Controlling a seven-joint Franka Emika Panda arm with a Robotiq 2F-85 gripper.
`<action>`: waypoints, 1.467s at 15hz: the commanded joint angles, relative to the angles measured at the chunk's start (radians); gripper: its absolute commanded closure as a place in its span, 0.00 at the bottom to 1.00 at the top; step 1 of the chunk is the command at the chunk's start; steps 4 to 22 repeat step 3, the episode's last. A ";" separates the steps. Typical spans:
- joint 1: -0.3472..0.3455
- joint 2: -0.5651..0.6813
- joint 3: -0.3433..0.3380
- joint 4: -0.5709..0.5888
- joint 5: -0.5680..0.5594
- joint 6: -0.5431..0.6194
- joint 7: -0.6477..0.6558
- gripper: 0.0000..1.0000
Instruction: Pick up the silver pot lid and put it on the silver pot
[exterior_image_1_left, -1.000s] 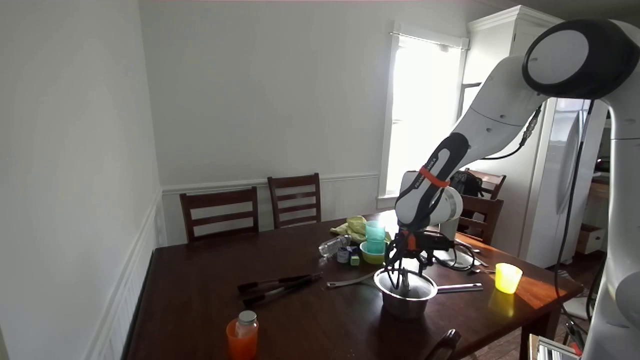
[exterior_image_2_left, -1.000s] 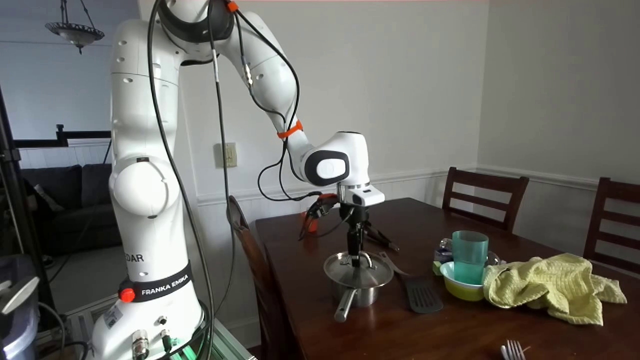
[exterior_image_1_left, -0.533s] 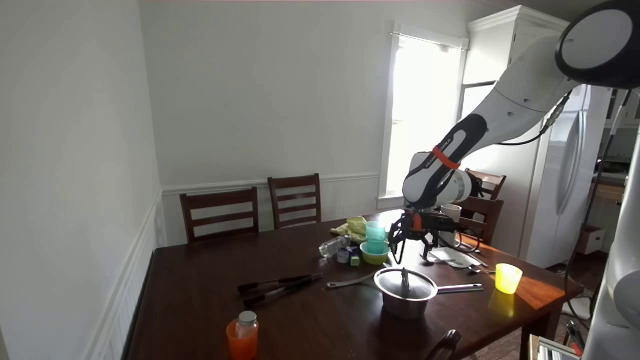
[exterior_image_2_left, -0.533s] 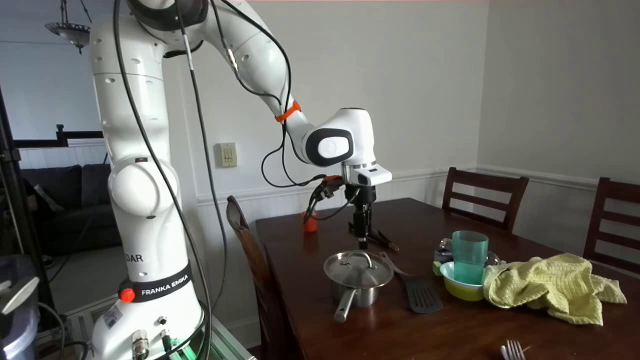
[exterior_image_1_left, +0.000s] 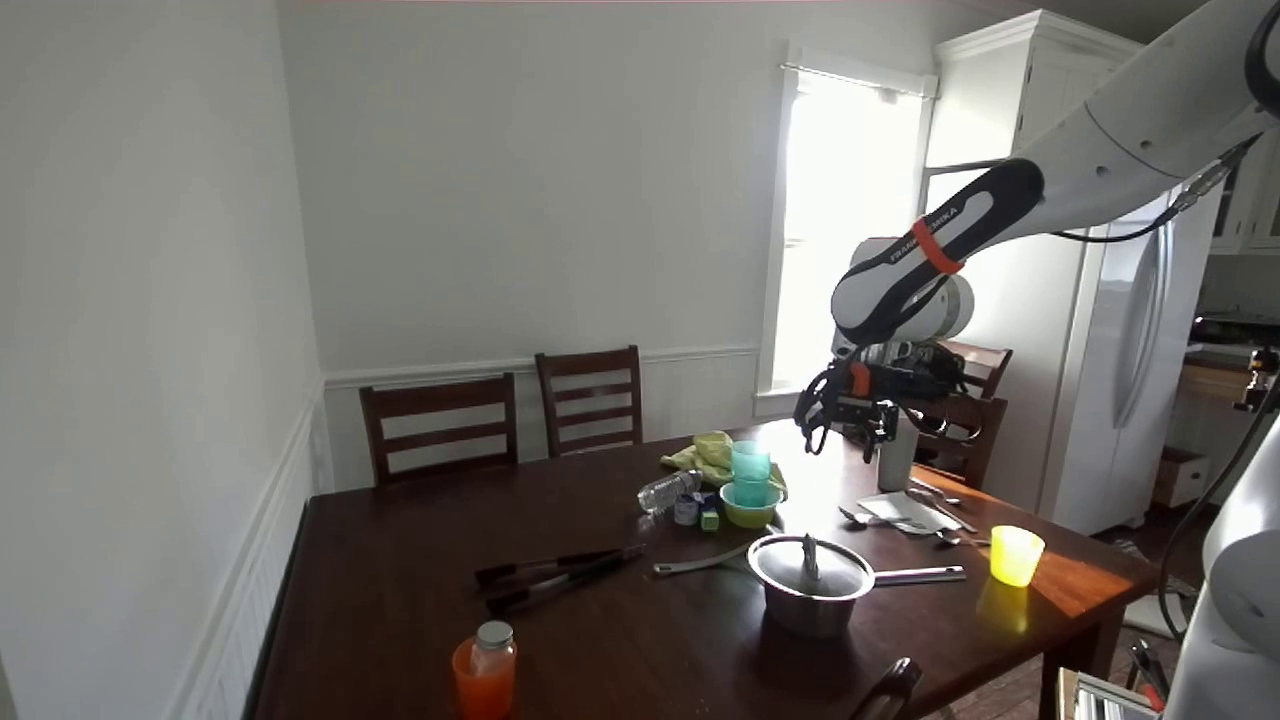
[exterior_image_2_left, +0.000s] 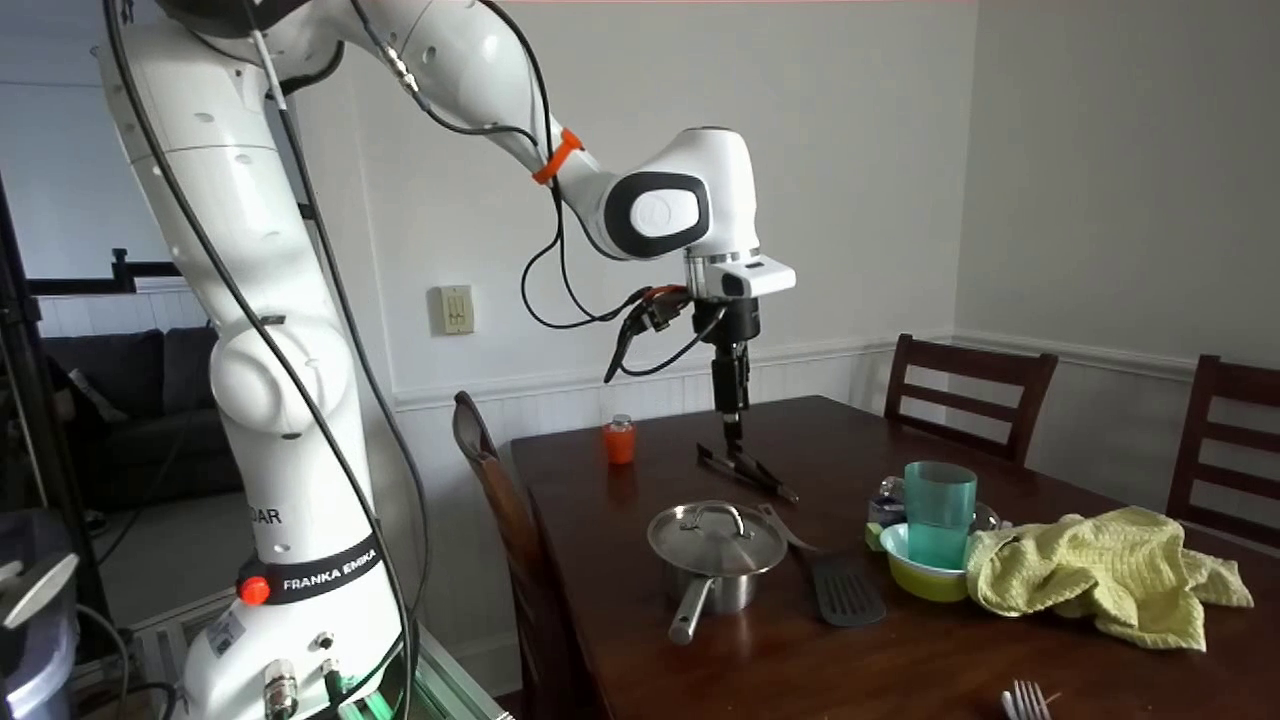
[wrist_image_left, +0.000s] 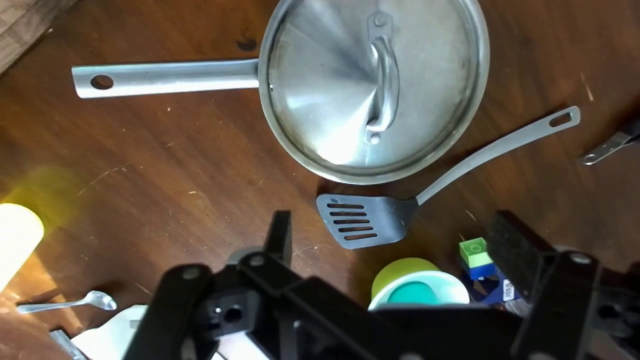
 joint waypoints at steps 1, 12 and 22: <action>-0.026 0.006 0.028 0.001 0.008 -0.002 -0.007 0.00; -0.024 0.019 0.030 0.001 0.007 0.001 -0.006 0.00; -0.024 0.019 0.030 0.001 0.007 0.001 -0.006 0.00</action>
